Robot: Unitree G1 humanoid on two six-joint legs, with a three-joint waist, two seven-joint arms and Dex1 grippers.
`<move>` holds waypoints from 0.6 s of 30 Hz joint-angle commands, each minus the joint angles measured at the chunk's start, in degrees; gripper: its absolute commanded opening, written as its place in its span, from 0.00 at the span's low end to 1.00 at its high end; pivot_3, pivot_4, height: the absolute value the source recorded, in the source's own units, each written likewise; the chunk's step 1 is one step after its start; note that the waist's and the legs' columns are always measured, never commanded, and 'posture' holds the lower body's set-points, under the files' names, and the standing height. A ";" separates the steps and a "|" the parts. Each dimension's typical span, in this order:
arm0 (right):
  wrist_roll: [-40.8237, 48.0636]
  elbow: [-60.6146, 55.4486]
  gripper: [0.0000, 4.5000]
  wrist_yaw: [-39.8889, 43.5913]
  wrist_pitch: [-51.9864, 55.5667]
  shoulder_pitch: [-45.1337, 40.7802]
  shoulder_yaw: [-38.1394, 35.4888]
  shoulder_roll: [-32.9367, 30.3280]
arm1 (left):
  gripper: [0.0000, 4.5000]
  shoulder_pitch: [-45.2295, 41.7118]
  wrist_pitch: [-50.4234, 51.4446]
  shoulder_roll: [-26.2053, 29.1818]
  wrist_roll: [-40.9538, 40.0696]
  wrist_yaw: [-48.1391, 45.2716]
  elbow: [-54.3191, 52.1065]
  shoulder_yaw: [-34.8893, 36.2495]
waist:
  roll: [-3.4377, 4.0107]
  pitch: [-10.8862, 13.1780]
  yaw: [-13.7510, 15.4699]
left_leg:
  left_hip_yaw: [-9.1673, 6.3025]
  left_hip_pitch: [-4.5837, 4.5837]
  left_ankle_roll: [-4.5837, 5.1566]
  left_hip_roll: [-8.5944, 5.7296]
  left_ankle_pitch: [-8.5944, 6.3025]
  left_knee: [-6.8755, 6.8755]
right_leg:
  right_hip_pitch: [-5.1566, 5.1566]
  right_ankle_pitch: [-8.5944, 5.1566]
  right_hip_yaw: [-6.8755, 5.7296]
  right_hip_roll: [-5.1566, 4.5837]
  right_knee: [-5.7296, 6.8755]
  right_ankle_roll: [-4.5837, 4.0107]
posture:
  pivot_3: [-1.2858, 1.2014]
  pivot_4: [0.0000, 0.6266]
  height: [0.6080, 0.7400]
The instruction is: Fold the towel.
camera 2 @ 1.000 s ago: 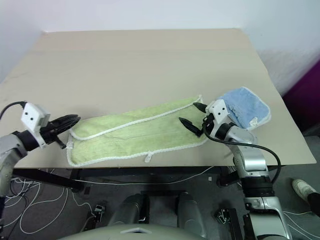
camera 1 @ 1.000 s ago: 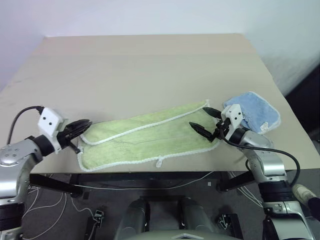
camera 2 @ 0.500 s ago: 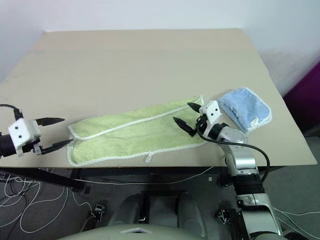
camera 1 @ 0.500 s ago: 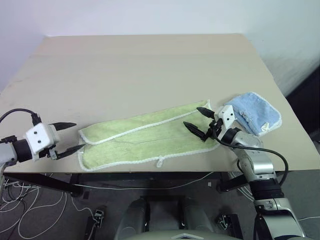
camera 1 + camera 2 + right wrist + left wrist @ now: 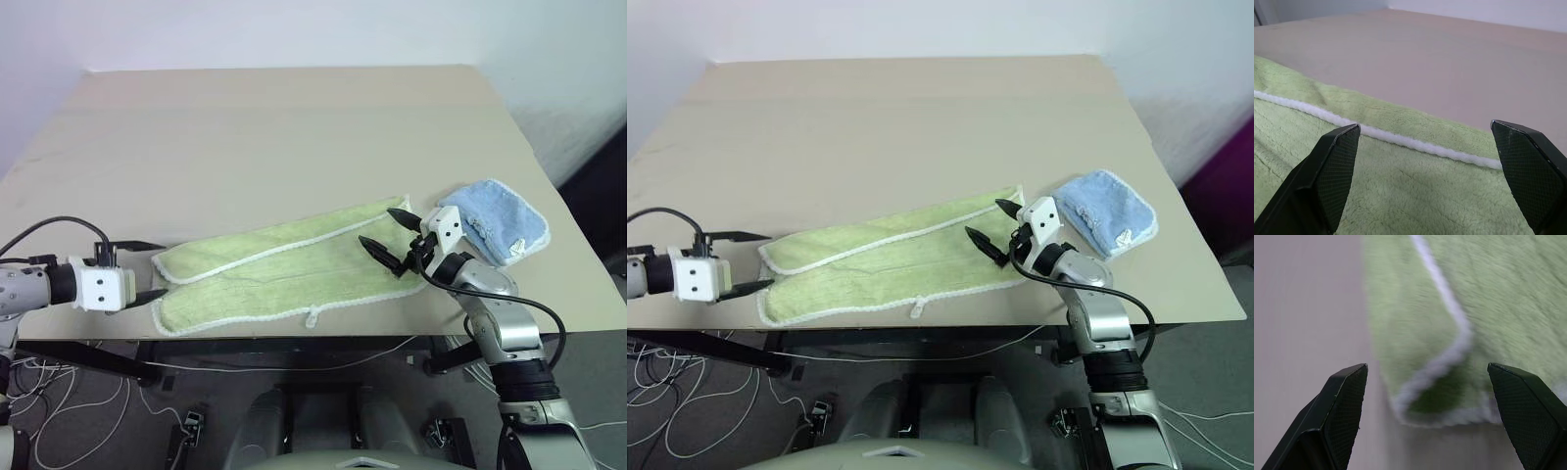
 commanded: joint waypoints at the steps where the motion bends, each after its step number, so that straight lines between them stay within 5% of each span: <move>1: 0.95 -2.00 1.00 -0.06 -0.59 -0.55 -1.76 -0.55 | 0.91 -3.31 -5.94 2.30 3.01 1.70 4.94 -2.53 | -0.02 -0.01 0.23 | -0.01 0.00 0.00 0.00 0.00 0.03 | 0.02 0.00 -0.02 0.01 0.01 0.00 | 0.52 0.24 1.00; 11: 0.70 -1.19 1.00 -0.26 -1.80 -0.37 -1.47 0.06 | 0.91 -8.29 -8.99 0.17 7.60 10.97 8.09 -7.04 | -0.01 -0.01 0.21 | 0.01 0.02 0.03 -0.01 0.00 0.10 | 0.08 0.00 -0.03 0.05 0.05 0.02 | 0.52 0.24 1.00; 18: 0.54 -0.08 1.00 0.06 -3.09 0.17 -1.86 -0.18 | 0.91 -7.96 1.72 -1.41 -1.89 6.13 2.96 -7.19 | -0.01 -0.02 0.12 | -0.01 0.02 0.03 -0.01 -0.01 0.14 | 0.10 0.00 -0.04 0.06 0.08 0.03 | 0.52 0.24 1.00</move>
